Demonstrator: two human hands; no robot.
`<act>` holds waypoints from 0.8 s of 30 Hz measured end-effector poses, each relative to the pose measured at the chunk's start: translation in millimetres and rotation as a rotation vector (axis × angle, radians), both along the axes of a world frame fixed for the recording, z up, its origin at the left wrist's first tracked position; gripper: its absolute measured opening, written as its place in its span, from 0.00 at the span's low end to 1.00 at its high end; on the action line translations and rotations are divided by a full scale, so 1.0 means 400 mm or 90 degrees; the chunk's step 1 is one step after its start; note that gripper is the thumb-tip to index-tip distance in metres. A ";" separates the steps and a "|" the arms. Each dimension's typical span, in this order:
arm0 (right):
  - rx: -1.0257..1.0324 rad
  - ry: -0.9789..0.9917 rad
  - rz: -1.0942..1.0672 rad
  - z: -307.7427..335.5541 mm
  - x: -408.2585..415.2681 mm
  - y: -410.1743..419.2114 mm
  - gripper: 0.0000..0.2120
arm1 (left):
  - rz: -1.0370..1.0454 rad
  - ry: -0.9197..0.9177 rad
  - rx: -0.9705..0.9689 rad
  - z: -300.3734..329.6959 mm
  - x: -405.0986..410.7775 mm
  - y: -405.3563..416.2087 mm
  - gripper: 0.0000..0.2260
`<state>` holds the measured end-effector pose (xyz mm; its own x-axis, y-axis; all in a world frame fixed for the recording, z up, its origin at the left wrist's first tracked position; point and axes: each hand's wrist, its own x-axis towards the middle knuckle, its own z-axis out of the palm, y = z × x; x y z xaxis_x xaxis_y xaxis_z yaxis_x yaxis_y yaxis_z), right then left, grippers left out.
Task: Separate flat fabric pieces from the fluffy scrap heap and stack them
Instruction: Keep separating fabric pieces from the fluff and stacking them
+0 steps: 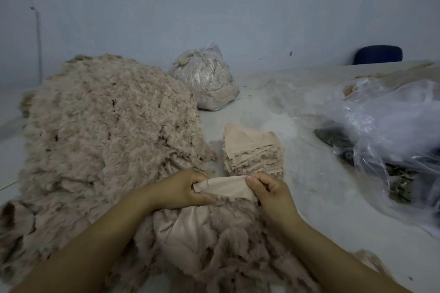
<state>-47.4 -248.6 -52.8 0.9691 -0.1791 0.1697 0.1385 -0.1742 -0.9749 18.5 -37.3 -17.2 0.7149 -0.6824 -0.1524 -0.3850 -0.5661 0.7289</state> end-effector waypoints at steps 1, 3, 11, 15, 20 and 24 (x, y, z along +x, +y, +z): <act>-0.009 -0.001 -0.007 -0.002 -0.004 -0.005 0.13 | 0.004 -0.041 0.022 -0.004 0.000 0.001 0.08; -0.012 0.002 -0.029 -0.006 -0.010 -0.021 0.12 | 0.013 -0.102 0.100 -0.010 0.006 0.004 0.05; 0.028 0.028 -0.032 0.010 -0.019 -0.069 0.12 | -0.023 -0.085 0.292 -0.017 0.029 0.028 0.06; 0.236 0.109 0.082 0.028 -0.020 -0.040 0.07 | -0.033 -0.015 0.142 0.017 0.006 -0.007 0.07; 0.333 0.171 0.067 0.039 -0.012 0.011 0.07 | -0.056 -0.113 -0.086 0.000 -0.049 -0.078 0.14; 0.261 0.106 -0.006 0.042 -0.002 -0.011 0.04 | -0.030 -0.310 0.037 -0.040 -0.028 -0.043 0.13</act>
<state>-48.3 -253.0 -35.9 0.9753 -0.2079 -0.0748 -0.0255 0.2306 -0.9727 7.5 -54.5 -33.0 0.6812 -0.7160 0.1528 -0.6991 -0.5741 0.4262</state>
